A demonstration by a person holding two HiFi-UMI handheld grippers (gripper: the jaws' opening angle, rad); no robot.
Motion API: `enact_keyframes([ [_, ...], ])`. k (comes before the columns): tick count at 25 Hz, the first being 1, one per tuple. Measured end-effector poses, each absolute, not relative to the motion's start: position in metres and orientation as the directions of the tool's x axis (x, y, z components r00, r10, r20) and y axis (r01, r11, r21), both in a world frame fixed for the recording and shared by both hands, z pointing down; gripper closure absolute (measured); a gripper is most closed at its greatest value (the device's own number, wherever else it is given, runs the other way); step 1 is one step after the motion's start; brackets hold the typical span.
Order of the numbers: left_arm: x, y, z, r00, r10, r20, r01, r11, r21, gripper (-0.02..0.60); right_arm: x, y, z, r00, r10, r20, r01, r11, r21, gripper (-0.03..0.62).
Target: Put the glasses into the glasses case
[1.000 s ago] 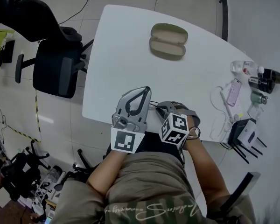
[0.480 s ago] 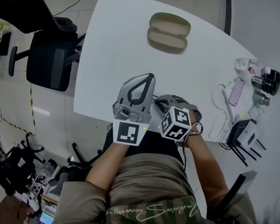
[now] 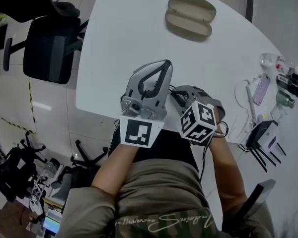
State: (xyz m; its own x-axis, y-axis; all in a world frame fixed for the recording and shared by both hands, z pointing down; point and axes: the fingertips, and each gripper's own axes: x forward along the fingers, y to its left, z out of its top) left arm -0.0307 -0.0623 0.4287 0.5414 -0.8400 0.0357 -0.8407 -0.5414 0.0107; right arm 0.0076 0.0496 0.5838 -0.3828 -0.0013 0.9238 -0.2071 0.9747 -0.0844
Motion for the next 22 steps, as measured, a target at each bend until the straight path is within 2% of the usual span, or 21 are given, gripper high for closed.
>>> enact_keyframes([
  [16,-0.041,-0.065,0.427,0.527,-0.849,0.045,-0.849,-0.528,-0.021,0.577,0.004,0.035,0.578,-0.377,-0.015,0.926,-0.185,0.981,-0.059,0.562],
  [22,-0.031,-0.082,0.412,0.522,-0.852,-0.033,-0.852,-0.521,-0.043,0.577,0.008,0.02,0.576,-0.427,0.011,0.904,-0.204,0.973,-0.108,0.562],
])
